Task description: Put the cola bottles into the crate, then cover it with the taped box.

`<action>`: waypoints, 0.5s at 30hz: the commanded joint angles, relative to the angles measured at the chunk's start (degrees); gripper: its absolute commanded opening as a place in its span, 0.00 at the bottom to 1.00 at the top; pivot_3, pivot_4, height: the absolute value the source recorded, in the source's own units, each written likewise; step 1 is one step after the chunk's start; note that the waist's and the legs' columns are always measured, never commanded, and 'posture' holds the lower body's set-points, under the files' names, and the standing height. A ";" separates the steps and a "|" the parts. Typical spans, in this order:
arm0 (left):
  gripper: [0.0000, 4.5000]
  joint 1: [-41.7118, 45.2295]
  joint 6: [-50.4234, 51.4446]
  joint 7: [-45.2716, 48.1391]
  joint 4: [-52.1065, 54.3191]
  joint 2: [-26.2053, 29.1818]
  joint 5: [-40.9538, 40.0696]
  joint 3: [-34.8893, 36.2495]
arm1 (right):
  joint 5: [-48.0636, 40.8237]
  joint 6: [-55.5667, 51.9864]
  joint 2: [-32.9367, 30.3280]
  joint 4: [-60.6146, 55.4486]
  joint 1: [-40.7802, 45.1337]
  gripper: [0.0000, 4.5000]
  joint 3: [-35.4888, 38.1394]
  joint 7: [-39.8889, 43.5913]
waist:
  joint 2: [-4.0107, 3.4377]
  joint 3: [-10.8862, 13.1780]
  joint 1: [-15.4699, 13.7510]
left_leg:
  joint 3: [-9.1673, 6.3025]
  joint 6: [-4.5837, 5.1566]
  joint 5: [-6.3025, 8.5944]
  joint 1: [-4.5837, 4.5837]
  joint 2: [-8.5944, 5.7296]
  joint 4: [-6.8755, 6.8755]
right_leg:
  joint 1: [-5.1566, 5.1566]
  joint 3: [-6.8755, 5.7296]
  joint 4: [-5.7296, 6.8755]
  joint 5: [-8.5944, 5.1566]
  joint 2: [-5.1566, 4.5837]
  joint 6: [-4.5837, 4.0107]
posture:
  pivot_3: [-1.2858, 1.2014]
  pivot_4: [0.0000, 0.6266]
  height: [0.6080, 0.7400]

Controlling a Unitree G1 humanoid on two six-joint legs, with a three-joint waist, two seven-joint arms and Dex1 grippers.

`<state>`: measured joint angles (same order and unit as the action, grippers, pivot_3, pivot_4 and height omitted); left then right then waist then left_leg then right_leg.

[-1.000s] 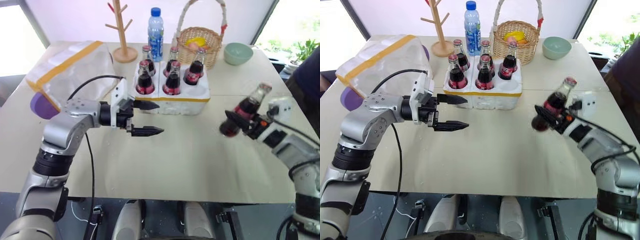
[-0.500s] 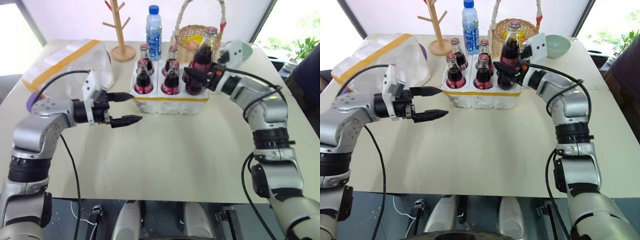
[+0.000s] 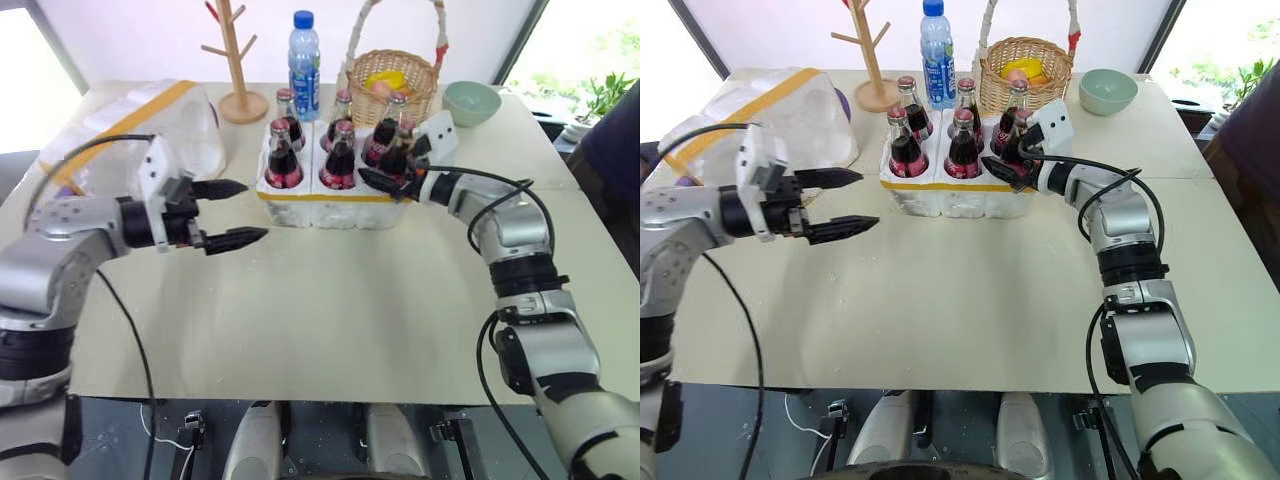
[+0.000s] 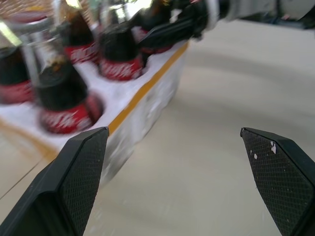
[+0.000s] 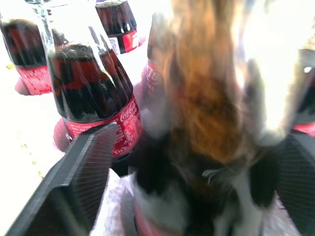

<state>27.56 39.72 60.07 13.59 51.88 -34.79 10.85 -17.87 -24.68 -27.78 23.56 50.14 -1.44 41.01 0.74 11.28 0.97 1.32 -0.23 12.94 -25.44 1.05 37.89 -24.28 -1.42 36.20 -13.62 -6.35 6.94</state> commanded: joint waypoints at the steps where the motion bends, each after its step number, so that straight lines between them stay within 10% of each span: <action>1: 1.00 -3.48 1.61 3.42 0.40 7.58 -1.55 9.17 | -3.96 -5.12 -5.86 -10.33 -1.23 0.98 4.64 4.04 | -0.01 0.01 -0.06 | 0.01 0.00 0.00 -0.01 0.00 0.00 | -0.01 0.00 -0.01 0.00 0.00 0.00 | 0.52 0.24 1.00; 8: 1.00 -17.63 -2.44 14.43 -15.74 23.76 6.26 21.18 | -15.23 -17.69 -22.93 -27.97 -4.35 0.98 11.50 17.35 | -0.09 0.06 -0.19 | 0.13 -0.02 0.02 0.04 0.08 -0.07 | -0.08 -0.02 -0.05 -0.10 -0.04 -0.17 | 0.52 0.24 1.00; 15: 1.00 -4.90 -17.41 16.43 -43.19 28.49 15.26 9.60 | -22.84 -21.61 -30.60 -34.99 -4.00 0.98 15.85 22.93 | -0.05 0.03 -0.10 | 0.29 -0.05 0.03 0.08 0.32 -0.11 | -0.14 -0.09 -0.12 -0.19 -0.02 -0.37 | 0.52 0.24 1.00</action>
<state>19.55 25.50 75.82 -26.03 78.88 -21.61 22.42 -39.27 -46.46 -57.46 -9.62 45.26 12.56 63.49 0.69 11.31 0.87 1.65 -0.29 12.97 -25.37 1.39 37.78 -24.44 -1.51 36.07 -13.80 -6.37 6.54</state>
